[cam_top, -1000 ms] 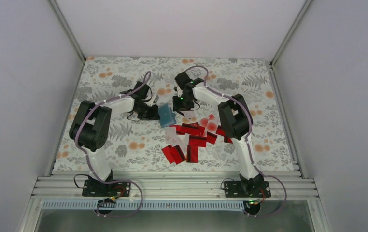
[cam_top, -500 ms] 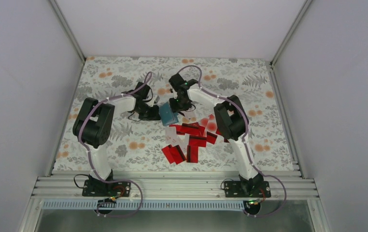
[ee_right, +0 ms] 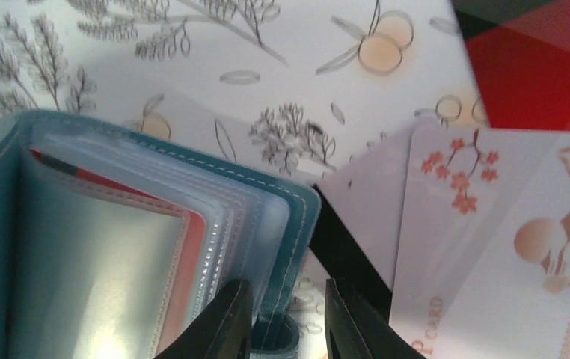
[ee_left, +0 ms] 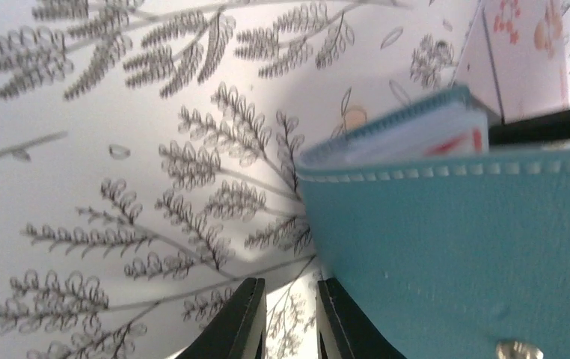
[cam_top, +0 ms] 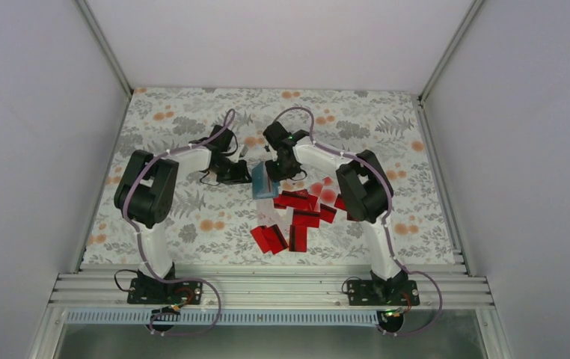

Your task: Put the credit cards into the card holder

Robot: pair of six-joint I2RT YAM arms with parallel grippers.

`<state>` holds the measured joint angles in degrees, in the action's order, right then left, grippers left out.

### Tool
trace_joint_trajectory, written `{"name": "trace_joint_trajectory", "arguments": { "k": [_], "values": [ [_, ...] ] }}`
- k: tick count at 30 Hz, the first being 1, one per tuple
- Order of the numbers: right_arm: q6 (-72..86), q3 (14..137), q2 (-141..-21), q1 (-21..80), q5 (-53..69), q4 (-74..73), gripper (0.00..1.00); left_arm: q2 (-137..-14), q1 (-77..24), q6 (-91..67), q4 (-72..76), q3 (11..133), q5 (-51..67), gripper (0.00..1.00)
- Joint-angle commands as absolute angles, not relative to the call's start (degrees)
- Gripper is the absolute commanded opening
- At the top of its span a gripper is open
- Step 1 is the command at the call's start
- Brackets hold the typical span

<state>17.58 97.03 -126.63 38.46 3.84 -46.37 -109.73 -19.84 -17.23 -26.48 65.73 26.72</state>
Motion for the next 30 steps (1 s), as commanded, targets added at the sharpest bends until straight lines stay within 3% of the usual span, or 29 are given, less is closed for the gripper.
{"name": "trace_joint_trajectory", "arguments": {
  "k": [1, 7, 15, 20, 30],
  "values": [
    [13.9, 90.5, -127.0, 39.9, 4.0, -50.4, 0.24, -113.0, -20.1, -18.9, -25.1, 69.4, 25.7, 0.20],
    [12.7, 87.2, -124.6, 39.9, 7.8, -47.6, 0.05, -115.2, -20.4, -20.7, -27.1, 73.6, 24.4, 0.20],
    [13.4, 82.4, -123.0, 39.8, 12.2, -44.0, 0.04, -109.5, -23.7, -20.4, -32.9, 75.9, 20.9, 0.22],
    [14.1, 82.0, -123.5, 39.7, 13.2, -42.6, 0.04, -109.2, -24.0, -19.7, -28.3, 72.8, 31.5, 0.27],
    [14.9, 82.2, -125.1, 39.3, 14.2, -40.7, 0.04, -111.7, -24.3, -18.9, -26.9, 69.8, 35.2, 0.27]
  ]
}}
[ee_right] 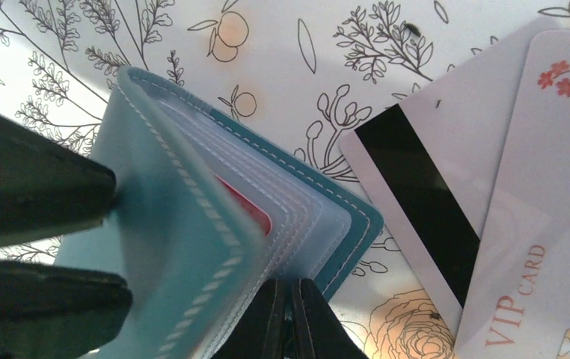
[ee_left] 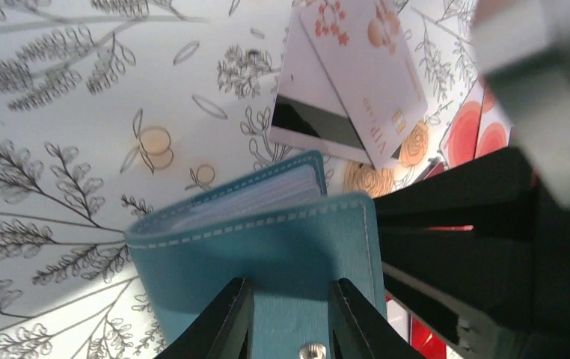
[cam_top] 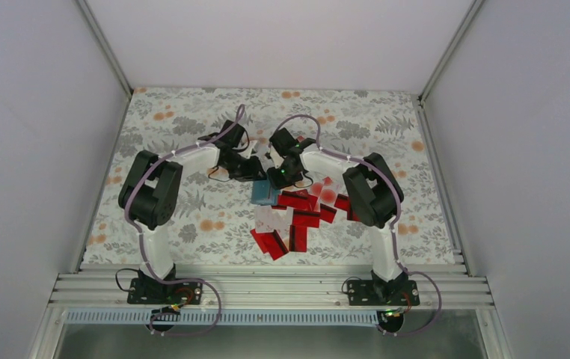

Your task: Put the credit cards into the card holder

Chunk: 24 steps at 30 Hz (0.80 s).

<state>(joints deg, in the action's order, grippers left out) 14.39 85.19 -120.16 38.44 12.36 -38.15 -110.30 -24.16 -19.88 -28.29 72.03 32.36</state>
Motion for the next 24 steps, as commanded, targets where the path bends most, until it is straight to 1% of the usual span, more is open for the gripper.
{"name": "trace_joint_trajectory", "arguments": {
  "k": [1, 4, 6, 11, 18, 24],
  "values": [
    [14.9, 82.1, -125.1, 39.3, 14.4, -40.5, 0.04, -112.1, -24.3, -19.3, -26.0, 69.1, 35.4, 0.26],
    [13.8, 81.8, -125.1, 39.3, 15.1, -40.0, 0.04, -114.3, -24.3, -20.1, -24.5, 68.6, 34.7, 0.22],
    [12.2, 81.5, -124.7, 39.3, 16.2, -40.2, 0.05, -116.4, -24.3, -19.8, -26.2, 70.0, 32.5, 0.20],
    [8.5, 79.4, -123.5, 40.2, 13.2, -42.1, 0.10, -120.4, -24.2, -20.1, -29.6, 73.1, 27.1, 0.19],
    [7.9, 74.6, -120.4, 41.8, 11.6, -44.3, 0.22, -122.5, -24.3, -21.6, -30.1, 73.5, 24.8, 0.19],
    [6.7, 73.3, -119.2, 42.6, 13.5, -45.0, 0.27, -123.5, -24.3, -22.0, -30.1, 73.8, 23.7, 0.19]
  ]
}}
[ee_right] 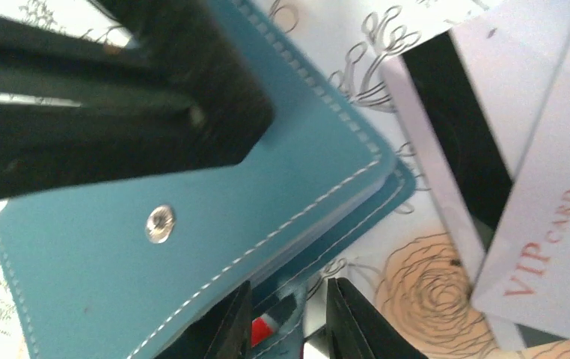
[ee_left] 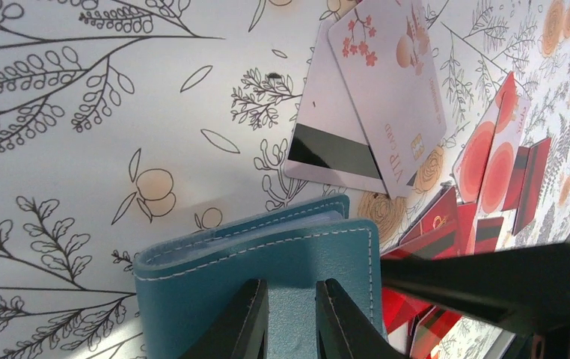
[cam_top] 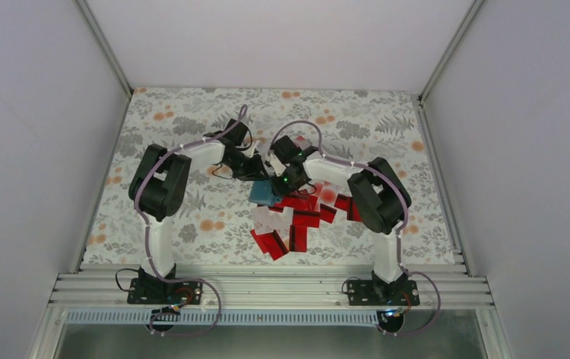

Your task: Put the credit cards into the card holder

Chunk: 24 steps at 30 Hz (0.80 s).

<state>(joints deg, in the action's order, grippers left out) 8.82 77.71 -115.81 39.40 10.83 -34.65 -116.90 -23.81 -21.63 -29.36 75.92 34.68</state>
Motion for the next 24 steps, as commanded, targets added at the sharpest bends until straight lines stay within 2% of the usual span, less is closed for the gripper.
{"name": "trace_joint_trajectory", "arguments": {
  "k": [1, 6, 11, 18, 21, 24],
  "values": [
    [6.7, 73.3, -119.1, 42.8, 13.9, -45.1, 0.27, -123.6, -24.2, -22.1, -30.1, 73.9, 23.5, 0.19],
    [7.0, 73.2, -117.8, 43.4, 13.0, -45.7, 0.27, -123.7, -24.2, -21.8, -30.0, 74.4, 23.7, 0.18],
    [9.9, 73.0, -113.2, 42.4, 8.9, -45.0, 0.24, -121.5, -24.5, -21.2, -30.4, 74.6, 22.8, 0.18],
    [15.0, 70.4, -105.6, 38.4, 15.3, -41.2, 0.21, -118.5, -24.8, -21.1, -31.3, 75.0, 21.6, 0.19],
    [16.8, 69.6, -104.8, 37.4, 17.7, -39.1, 0.20, -116.5, -24.9, -20.5, -32.4, 76.1, 21.1, 0.27],
    [17.9, 70.2, -106.0, 36.3, 18.9, -38.3, 0.19, -113.2, -25.1, -18.1, -34.6, 78.1, 20.8, 0.42]
  ]
}}
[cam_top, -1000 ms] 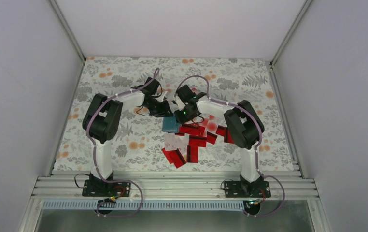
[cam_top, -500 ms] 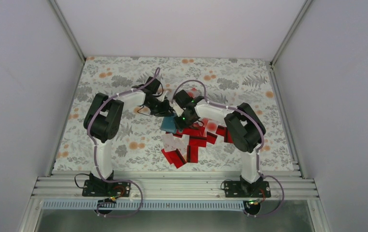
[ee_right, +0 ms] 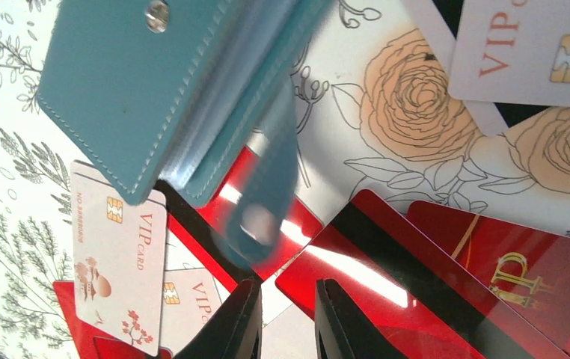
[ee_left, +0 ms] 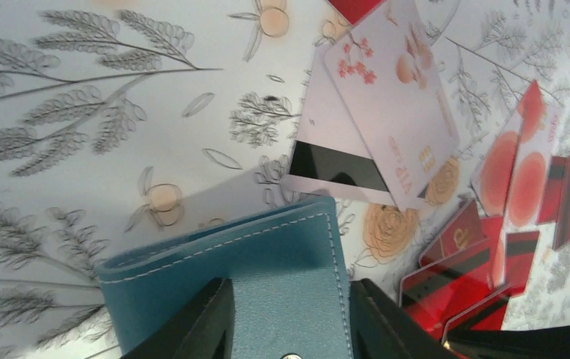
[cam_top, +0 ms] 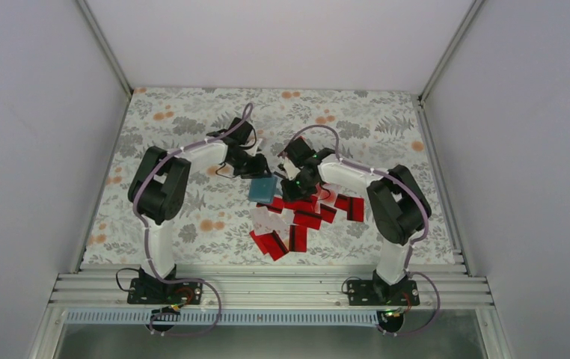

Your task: Put the credit cards into the card holder

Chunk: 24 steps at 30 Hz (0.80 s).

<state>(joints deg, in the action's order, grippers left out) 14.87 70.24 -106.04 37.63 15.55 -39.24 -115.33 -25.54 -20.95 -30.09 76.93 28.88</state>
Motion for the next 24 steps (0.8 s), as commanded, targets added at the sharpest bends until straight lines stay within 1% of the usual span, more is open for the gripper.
{"name": "trace_joint_trajectory", "arguments": {
  "k": [1, 2, 5, 7, 12, 14, 15, 16, 17, 21, 24],
  "values": [
    [18.1, 70.6, -106.4, 36.0, 19.2, -38.2, 0.19, -112.3, -25.1, -17.2, -35.9, 78.8, 20.5, 0.47],
    [18.4, 70.9, -106.6, 35.7, 19.6, -38.1, 0.19, -111.4, -25.1, -16.4, -37.1, 79.4, 20.1, 0.53],
    [19.4, 71.2, -106.5, 34.9, 20.8, -37.0, 0.19, -107.8, -25.1, -14.5, -39.9, 79.2, 18.4, 0.60],
    [20.1, 71.5, -106.9, 34.1, 21.7, -36.5, 0.19, -105.5, -25.1, -13.9, -41.2, 77.9, 17.9, 0.62],
    [20.5, 73.3, -108.3, 33.3, 23.5, -36.1, 0.18, -98.1, -24.1, -13.8, -42.6, 72.0, 13.1, 0.63],
    [20.6, 73.6, -108.5, 33.2, 24.5, -35.7, 0.18, -95.7, -23.2, -13.8, -41.6, 69.6, 14.1, 0.61],
    [20.7, 73.6, -108.4, 33.0, 24.7, -35.4, 0.18, -95.3, -23.0, -13.6, -41.1, 68.1, 14.6, 0.55],
    [20.8, 73.8, -108.4, 32.9, 25.0, -35.2, 0.18, -95.5, -22.9, -13.5, -40.5, 67.3, 15.1, 0.47],
    [20.9, 73.7, -108.4, 32.7, 25.2, -35.0, 0.18, -96.1, -22.9, -13.4, -40.1, 66.6, 15.6, 0.44],
    [20.9, 73.6, -108.5, 31.8, 26.0, -34.6, 0.18, -99.9, -22.8, -13.3, -35.8, 65.9, 19.8, 0.43],
    [20.4, 73.7, -108.7, 31.2, 26.6, -34.9, 0.18, -104.0, -23.2, -13.7, -33.8, 67.6, 21.8, 0.45]
  ]
}}
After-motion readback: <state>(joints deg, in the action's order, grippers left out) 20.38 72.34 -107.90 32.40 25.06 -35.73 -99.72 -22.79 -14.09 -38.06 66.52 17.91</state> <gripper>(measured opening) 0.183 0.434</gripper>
